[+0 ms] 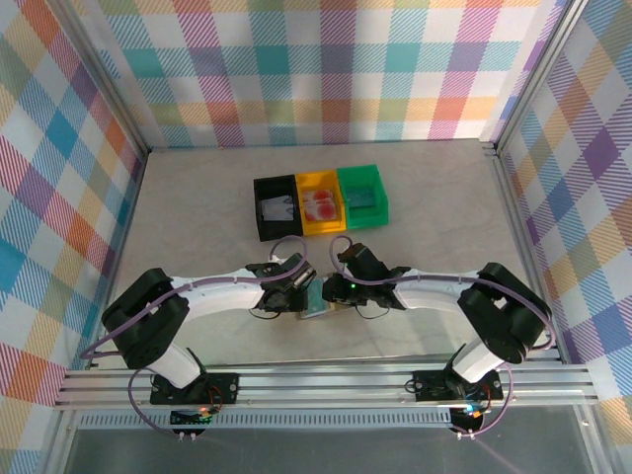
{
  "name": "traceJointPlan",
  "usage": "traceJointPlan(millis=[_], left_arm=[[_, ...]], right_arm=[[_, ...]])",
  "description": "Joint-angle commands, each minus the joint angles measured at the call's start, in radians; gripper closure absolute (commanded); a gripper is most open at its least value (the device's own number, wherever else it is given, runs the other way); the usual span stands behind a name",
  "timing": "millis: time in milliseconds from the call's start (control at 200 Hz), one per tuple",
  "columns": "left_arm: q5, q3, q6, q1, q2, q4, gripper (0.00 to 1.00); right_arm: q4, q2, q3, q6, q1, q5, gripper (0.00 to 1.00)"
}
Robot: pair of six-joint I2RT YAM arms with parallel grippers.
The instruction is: Take the credit cards out of the card holder
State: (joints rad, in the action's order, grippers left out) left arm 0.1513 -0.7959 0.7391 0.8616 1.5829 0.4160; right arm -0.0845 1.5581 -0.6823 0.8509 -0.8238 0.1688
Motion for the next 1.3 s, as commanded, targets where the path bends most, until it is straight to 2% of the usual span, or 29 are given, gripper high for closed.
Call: traceJointPlan(millis=[0,385,725,1295], left_arm=[[-0.048,0.054,-0.025,0.002,0.120,-0.054,0.43],[-0.062,0.047,-0.032,0.001,0.137,-0.062,0.44],[-0.068,0.040,-0.034,0.001,0.139,-0.067,0.44],[-0.073,0.038,-0.040,0.002,0.149,-0.075,0.44]], right_arm=[[-0.002,-0.014,0.007,-0.013,0.000,-0.005,0.76],[-0.090,0.024,0.008,-0.021,-0.002,0.068,0.77],[-0.108,0.076,-0.005,-0.024,-0.004,0.076,0.77],[-0.158,0.071,0.025,-0.023,-0.011,0.086,0.94]])
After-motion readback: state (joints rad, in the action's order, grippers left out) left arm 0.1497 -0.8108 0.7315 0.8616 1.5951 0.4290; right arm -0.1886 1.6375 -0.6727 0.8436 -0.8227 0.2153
